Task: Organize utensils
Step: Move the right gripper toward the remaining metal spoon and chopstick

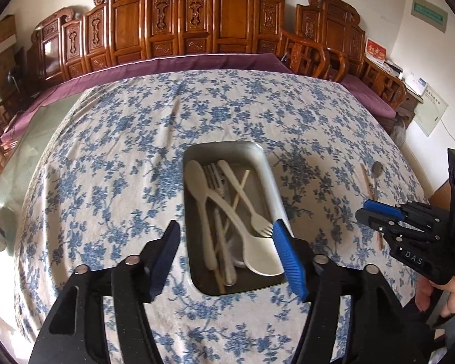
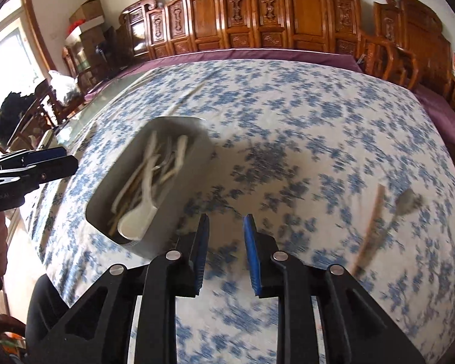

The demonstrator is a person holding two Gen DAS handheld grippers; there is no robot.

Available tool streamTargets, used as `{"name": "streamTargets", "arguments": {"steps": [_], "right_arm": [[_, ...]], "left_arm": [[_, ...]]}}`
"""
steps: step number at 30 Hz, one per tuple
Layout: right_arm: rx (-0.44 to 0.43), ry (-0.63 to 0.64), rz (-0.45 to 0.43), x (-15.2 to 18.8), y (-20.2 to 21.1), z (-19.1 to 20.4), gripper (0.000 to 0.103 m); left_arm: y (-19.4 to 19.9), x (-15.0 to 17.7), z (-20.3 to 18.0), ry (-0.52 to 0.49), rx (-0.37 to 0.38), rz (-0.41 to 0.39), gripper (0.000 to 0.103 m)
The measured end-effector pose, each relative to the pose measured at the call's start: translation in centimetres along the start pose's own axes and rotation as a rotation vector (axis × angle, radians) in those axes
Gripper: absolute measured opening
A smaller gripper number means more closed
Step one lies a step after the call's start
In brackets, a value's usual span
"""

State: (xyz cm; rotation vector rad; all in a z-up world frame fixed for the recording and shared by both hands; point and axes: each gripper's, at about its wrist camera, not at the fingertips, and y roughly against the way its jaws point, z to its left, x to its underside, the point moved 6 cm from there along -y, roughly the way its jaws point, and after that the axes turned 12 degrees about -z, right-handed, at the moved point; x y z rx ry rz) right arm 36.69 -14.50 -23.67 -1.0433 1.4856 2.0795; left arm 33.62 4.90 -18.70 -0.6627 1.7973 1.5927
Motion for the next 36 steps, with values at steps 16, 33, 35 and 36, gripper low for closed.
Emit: {"name": "streamTargets", "arguments": {"steps": [16, 33, 35, 36], "right_arm": [[0.209, -0.117, 0.038, 3.7, 1.0, -15.7, 0.030], [0.248, -0.209, 0.029, 1.1, -4.2, -24.0, 0.038], [0.248, -0.212, 0.028, 0.6, -4.9, -24.4, 0.038], [0.248, -0.206, 0.031, 0.5, -5.2, -24.4, 0.038]], "left_arm": [[-4.9, 1.5, -8.5, -0.044, 0.077, 0.085, 0.063], [-9.3, 2.7, -12.9, -0.048, 0.095, 0.136, 0.063], [-9.7, 2.7, -13.2, -0.042, 0.098, 0.137, 0.076], [-9.7, 2.6, -13.3, -0.038, 0.102, 0.130, 0.085]]}}
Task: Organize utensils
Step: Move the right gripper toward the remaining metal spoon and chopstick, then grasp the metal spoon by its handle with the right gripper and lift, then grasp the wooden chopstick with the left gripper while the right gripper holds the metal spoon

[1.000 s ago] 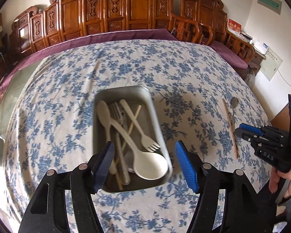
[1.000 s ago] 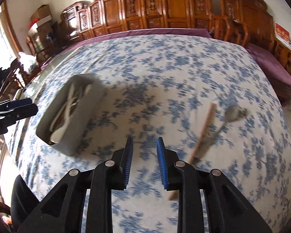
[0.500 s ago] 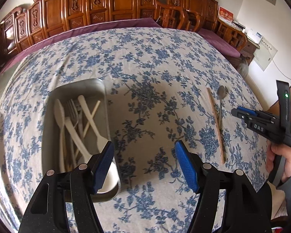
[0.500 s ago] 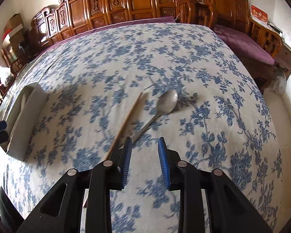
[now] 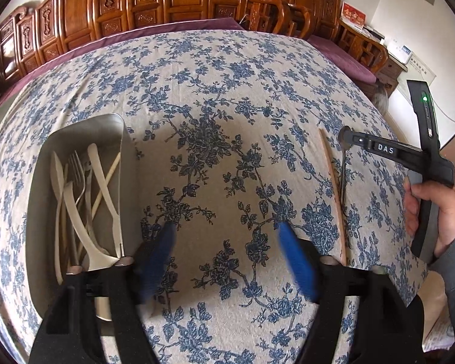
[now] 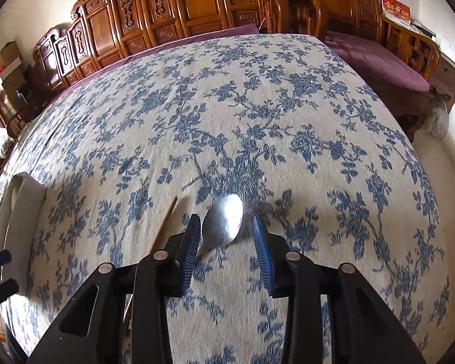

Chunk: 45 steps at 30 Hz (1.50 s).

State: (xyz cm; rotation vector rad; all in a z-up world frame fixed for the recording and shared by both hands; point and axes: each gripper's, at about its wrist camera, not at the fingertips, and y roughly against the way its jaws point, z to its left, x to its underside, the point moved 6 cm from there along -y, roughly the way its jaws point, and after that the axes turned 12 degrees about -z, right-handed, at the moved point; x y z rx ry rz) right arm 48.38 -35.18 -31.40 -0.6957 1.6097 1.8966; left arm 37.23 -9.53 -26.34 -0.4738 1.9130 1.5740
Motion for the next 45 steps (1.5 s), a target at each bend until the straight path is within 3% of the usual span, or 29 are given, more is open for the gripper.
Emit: {"name": "streamTargets", "arguments": {"steps": [1, 9, 13, 22, 39, 45], "right_arm": [[0.002, 0.007, 0.003, -0.1, -0.3, 0.0, 0.038], [0.022, 0.088, 0.007, 0.3, -1.1, 0.7, 0.037], [0.017, 0.123, 0.006, 0.5, -0.9, 0.9, 0.016], [-0.038, 0.101, 0.013, 0.9, 0.9, 0.3, 0.004], [-0.052, 0.093, -0.004, 3.9, 8.3, -3.1, 0.003], [-0.050, 0.095, 0.012, 5.0, 8.5, -3.5, 0.003]], "left_arm": [[0.1, -0.1, -0.1, 0.002, 0.006, -0.018, 0.091], [-0.4, -0.3, -1.7, -0.031, 0.007, -0.016, 0.091], [-0.7, -0.2, -2.4, -0.046, 0.000, -0.008, 0.091], [-1.3, 0.6, -5.0, -0.071, 0.003, 0.017, 0.091], [-4.4, 2.2, -12.1, -0.173, 0.046, 0.045, 0.091], [-5.1, 2.6, -12.7, -0.181, 0.034, 0.063, 0.072]]}}
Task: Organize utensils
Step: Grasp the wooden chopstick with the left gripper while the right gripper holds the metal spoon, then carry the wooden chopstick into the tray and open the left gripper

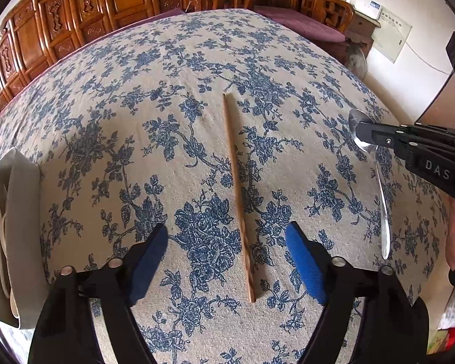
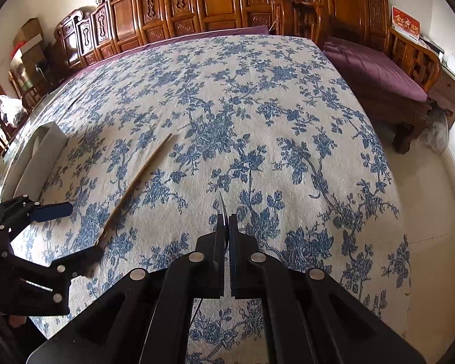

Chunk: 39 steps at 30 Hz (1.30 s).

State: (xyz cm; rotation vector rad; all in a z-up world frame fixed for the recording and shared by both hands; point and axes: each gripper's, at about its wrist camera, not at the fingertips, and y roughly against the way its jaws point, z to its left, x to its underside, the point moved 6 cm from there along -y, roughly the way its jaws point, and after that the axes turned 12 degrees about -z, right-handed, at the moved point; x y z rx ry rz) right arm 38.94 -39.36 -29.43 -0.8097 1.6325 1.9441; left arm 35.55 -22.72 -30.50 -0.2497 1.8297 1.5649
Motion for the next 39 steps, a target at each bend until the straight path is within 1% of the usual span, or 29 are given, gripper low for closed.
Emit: {"name": "streamTargets", "arguments": {"steps": [5, 7, 9, 11, 12, 14, 15, 18, 25, 39], "right_arm": [[-0.002, -0.011, 0.004, 0.5, 0.1, -0.1, 0.003], [-0.003, -0.012, 0.003, 0.5, 0.2, -0.1, 0.003], [-0.003, -0.013, 0.003, 0.6, 0.3, 0.0, 0.003], [-0.003, -0.012, 0.003, 0.6, 0.4, 0.1, 0.003], [-0.003, -0.010, 0.002, 0.6, 0.5, 0.2, 0.003], [-0.002, -0.007, -0.001, 0.5, 0.7, 0.4, 0.003], [-0.002, -0.006, -0.003, 0.4, 0.9, 0.6, 0.003], [-0.003, -0.003, -0.009, 0.1, 1.4, 1.1, 0.003], [-0.011, 0.024, -0.025, -0.6, 2.5, 3.7, 0.003], [-0.064, 0.089, -0.056, -2.9, 3.3, 11.4, 0.003]], "left_arm": [[-0.8, 0.8, -0.2, -0.014, -0.005, 0.027, 0.057], [-0.8, 0.9, -0.2, -0.024, -0.010, 0.022, 0.056], [-0.8, 0.9, -0.2, -0.033, -0.015, 0.018, 0.053], [-0.6, 0.9, -0.2, -0.037, -0.010, 0.011, 0.037], [-0.5, 0.9, -0.2, -0.039, -0.007, 0.012, 0.033], [-0.3, 1.0, -0.1, -0.038, 0.000, 0.015, 0.010], [-0.2, 1.1, 0.1, -0.032, 0.006, 0.020, 0.004], [0.2, 1.5, 0.6, -0.009, 0.016, 0.028, 0.004], [3.0, 1.4, 2.7, 0.015, 0.004, -0.018, 0.004], [9.4, 1.2, 8.7, 0.069, -0.029, -0.102, 0.004]]}}
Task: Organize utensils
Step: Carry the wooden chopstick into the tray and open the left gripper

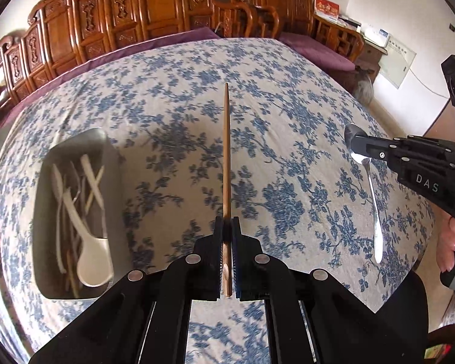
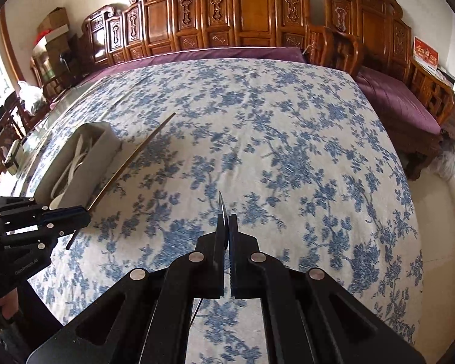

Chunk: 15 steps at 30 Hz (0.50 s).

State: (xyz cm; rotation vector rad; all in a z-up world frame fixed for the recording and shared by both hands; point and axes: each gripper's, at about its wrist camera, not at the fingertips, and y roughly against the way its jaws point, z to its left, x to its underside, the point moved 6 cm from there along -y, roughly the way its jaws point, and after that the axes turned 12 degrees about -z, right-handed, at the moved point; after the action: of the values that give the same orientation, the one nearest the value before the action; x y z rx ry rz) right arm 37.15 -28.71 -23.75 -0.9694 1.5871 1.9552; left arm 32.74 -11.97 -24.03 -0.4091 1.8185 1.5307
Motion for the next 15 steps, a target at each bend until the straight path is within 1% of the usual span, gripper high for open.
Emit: {"name": "streamTargets", "arguments": {"steps": [8, 15], "right_arm": [[-0.039, 0.028, -0.009, -1.5, -0.8, 4.1, 0.003], [-0.073, 0.063, -0.006, -2.0, -1.6, 7.6, 0.003]], "left_arm": [[2.7, 0.0, 4.0, 0.033, -0.028, -0.025, 0.004], [4.0, 0.8, 8.0, 0.070, -0.055, -0.025, 0.004]]}}
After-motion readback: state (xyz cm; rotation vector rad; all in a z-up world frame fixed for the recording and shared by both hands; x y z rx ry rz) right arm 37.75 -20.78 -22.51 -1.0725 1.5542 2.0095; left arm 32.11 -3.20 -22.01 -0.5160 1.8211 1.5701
